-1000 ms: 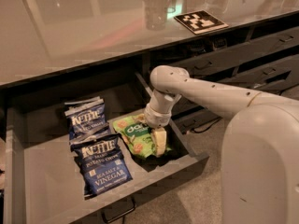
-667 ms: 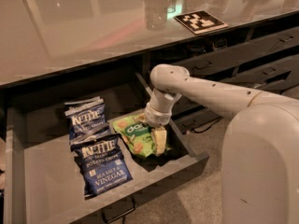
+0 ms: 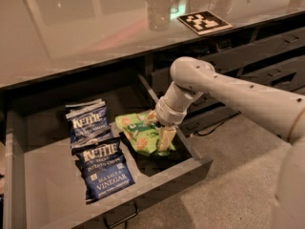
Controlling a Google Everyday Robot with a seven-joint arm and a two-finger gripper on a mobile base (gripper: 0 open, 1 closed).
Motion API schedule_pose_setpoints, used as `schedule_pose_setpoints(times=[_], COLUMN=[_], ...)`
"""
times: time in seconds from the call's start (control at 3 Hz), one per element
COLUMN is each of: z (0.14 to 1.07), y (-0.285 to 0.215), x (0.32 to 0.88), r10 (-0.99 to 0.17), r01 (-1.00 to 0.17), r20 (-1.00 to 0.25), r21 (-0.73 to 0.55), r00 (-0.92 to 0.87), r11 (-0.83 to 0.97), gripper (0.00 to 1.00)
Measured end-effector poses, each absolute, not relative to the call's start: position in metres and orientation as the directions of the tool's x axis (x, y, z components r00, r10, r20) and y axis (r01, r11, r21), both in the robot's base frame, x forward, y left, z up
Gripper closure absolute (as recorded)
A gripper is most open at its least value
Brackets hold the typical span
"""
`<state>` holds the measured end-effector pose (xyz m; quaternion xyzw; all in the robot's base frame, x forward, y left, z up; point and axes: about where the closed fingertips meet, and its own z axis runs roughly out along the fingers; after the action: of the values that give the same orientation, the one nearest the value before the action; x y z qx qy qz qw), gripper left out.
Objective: Pick green rice chip bag from top drawer and place on counter
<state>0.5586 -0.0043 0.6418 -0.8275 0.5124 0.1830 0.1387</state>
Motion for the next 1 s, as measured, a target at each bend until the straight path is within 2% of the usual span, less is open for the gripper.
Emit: schedule_pose_setpoints(times=[0.67, 1.0], z=[0.697, 0.732], y=[-0.020, -0.012], x=[0.540, 0.534], r10=[-0.701, -0.651], r01=[-0.883, -0.842], r20=[-0.542, -0.537], r21=[-0.218, -0.287], r00=[0.463, 0.537], r11=[-0.415, -0.458], gripper=[1.00, 1.00])
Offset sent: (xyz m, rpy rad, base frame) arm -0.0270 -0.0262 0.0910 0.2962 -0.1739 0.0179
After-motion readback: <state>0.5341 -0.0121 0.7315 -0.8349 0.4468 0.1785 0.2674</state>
